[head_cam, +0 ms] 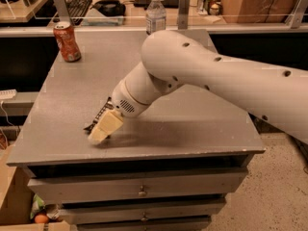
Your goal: Move rxbar chocolate near coke can
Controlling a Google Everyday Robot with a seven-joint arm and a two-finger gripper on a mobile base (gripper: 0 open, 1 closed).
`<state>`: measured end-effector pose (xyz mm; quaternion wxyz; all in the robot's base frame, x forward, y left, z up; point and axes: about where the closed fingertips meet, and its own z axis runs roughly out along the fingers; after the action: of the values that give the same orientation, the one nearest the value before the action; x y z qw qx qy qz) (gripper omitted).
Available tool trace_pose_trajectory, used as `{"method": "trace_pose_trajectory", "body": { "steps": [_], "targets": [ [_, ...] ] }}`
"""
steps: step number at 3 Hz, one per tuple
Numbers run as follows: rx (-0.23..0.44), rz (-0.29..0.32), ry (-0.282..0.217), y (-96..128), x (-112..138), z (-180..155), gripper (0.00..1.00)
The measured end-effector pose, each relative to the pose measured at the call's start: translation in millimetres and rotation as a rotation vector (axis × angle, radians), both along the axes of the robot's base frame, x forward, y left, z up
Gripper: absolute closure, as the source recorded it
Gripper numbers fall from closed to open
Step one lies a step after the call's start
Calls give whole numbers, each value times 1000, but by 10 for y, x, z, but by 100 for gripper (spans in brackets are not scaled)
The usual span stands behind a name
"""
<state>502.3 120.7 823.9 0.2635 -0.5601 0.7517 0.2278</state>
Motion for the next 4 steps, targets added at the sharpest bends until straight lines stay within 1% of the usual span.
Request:
{"method": "trace_pose_trajectory", "body": {
  "steps": [3, 4],
  "targets": [
    [33, -77, -78, -93, 68, 59, 88],
    [22, -108, -140, -239, 187, 285, 100]
  ]
}}
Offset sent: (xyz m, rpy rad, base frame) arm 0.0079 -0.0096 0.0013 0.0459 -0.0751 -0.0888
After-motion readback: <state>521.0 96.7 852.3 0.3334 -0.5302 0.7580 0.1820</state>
